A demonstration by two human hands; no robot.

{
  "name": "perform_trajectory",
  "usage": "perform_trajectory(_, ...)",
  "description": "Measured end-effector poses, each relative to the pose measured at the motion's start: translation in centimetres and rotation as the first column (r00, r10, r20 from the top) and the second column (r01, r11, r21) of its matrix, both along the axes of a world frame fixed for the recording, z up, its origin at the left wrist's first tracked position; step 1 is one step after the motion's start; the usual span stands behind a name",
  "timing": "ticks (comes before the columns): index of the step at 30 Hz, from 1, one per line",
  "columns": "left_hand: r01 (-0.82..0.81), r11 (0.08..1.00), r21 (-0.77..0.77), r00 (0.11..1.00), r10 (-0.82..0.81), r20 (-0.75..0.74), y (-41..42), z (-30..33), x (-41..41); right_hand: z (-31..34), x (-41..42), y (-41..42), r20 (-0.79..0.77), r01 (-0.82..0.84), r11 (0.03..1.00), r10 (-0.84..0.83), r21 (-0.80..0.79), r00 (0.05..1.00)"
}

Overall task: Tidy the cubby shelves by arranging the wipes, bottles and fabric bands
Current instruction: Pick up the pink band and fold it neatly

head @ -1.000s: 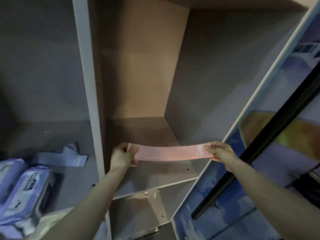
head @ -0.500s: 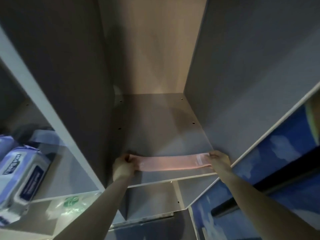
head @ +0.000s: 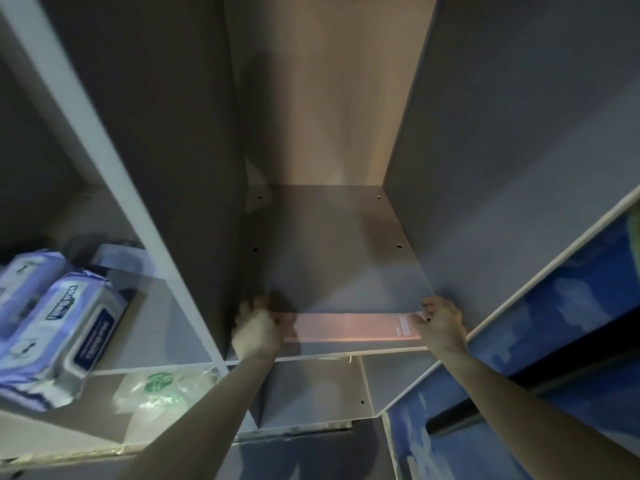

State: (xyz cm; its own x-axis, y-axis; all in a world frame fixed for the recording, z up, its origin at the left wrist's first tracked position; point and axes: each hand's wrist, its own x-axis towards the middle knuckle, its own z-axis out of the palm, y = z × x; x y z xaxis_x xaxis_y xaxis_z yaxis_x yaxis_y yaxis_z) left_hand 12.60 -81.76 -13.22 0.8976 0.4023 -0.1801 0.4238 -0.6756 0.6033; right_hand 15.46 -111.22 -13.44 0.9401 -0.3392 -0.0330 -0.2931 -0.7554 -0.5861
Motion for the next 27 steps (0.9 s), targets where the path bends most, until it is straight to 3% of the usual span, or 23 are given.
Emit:
perform_trajectory(2,0.024,0.999,0.028,0.990,-0.028,0.135,-0.3,1.3,-0.8,2.0,-0.4,1.4,0.047,-0.035,0.999,0.037,-0.041,0.998)
perform_trajectory(5,0.091,0.951,-0.297,0.927,0.028,0.373,0.0,5.1,-2.6,6.8,-1.5,5.0,0.171,-0.195,0.956,0.158,0.221,0.972)
perform_trajectory(8,0.173,0.868,-0.465,0.831,0.125,0.543,1.0,10.0,-6.4,13.1,-5.1,9.9,0.284,-0.374,0.828,0.272,0.417,0.919)
perform_trajectory(11,0.198,0.804,-0.561,0.758,0.237,0.607,3.4,14.5,-11.4,19.0,-9.8,15.2,0.387,-0.522,0.662,0.357,0.538,0.850)
perform_trajectory(17,0.021,0.848,-0.529,0.565,0.426,0.707,12.4,21.7,-18.8,25.5,-16.9,26.5,0.506,-0.711,0.312,0.530,0.630,0.680)
perform_trajectory(21,-0.104,0.887,-0.449,0.502,0.437,0.747,19.4,24.7,-23.1,27.2,-18.6,32.9,0.518,-0.756,0.231,0.606,0.612,0.604)
perform_trajectory(27,-0.236,0.872,-0.429,0.448,0.489,0.748,29.5,25.3,-28.3,27.5,-19.3,41.8,0.480,-0.781,0.202,0.689,0.592,0.542)
